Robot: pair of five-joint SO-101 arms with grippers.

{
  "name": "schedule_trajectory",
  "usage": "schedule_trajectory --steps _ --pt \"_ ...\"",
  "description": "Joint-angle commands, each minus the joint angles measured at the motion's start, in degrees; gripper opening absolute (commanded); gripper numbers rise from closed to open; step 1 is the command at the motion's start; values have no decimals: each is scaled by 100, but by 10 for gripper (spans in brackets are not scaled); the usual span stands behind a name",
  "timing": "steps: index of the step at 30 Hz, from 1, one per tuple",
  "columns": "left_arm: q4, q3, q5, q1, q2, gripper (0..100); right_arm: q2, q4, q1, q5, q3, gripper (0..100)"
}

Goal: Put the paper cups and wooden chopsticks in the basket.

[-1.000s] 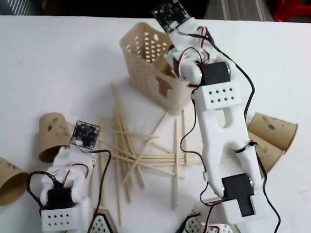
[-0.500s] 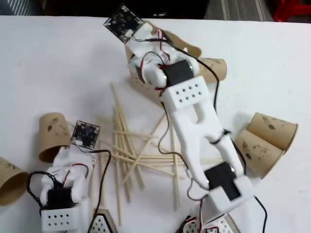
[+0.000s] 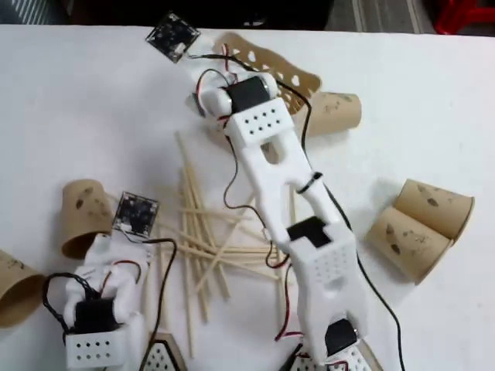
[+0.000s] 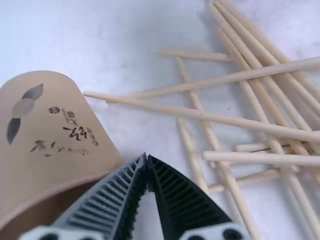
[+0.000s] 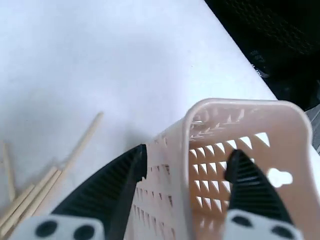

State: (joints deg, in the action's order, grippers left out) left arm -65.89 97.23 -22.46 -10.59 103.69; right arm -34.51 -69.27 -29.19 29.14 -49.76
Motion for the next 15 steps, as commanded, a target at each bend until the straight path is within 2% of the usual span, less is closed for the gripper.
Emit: schedule_trajectory --steps 1,4,15 --pt "88 -26 -35 4 31 24 -189 -57 40 185 -809 92" --pt "88 -26 -35 4 31 24 -435 -180 -84 914 -1204 15" --pt "88 -26 -35 4 31 24 -567 -664 -664 1925 -1908 19"
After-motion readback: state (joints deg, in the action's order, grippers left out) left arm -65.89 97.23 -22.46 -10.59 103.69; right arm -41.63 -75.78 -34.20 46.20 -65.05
